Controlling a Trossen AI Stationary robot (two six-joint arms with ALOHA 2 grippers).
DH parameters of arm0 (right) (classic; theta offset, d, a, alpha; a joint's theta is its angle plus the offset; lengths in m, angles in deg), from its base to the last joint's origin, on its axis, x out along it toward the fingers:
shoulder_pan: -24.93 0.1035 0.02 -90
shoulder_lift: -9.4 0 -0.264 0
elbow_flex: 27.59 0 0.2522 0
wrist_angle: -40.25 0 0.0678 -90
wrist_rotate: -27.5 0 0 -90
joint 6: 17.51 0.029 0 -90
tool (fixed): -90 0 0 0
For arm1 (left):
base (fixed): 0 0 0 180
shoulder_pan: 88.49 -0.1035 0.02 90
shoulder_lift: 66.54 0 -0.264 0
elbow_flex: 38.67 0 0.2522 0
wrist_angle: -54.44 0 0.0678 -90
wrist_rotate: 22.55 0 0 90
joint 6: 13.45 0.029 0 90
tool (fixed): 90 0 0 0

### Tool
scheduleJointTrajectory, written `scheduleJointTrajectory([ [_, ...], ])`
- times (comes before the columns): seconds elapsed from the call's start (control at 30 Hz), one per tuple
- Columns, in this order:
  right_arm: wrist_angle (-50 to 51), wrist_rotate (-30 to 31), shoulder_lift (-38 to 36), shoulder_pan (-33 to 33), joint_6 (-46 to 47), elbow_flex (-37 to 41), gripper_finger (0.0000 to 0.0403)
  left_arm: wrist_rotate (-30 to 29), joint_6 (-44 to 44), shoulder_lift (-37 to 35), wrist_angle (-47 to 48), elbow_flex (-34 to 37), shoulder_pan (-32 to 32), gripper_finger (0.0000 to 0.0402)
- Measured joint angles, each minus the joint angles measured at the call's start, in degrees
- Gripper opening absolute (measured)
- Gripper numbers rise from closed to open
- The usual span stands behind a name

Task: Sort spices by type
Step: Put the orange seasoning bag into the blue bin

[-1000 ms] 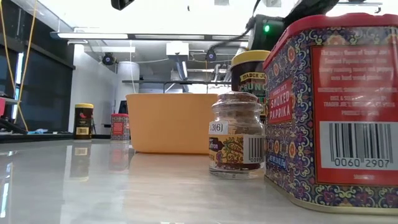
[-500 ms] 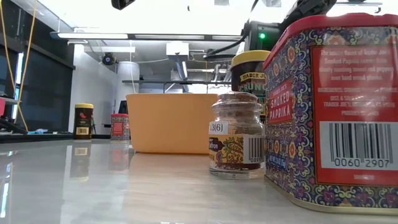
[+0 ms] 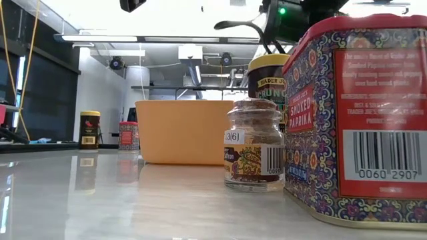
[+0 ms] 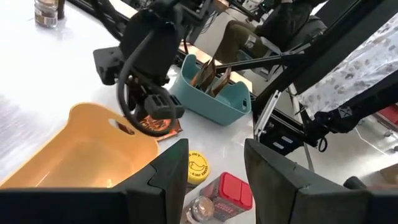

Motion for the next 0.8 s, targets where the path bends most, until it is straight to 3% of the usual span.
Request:
scheduleJointTrajectory([
  [0.67,2.65,5.0,8.27,3.41,2.79,-0.58,0.0142,-0.44,-0.18,0.02,0.01,-0.02,0.0,0.0145],
  [0.8,3.08,5.45,8.38,3.29,0.49,-0.56,0.0115,-0.5,-0.17,0.02,0.06,-0.02,0.01,0.0145],
])
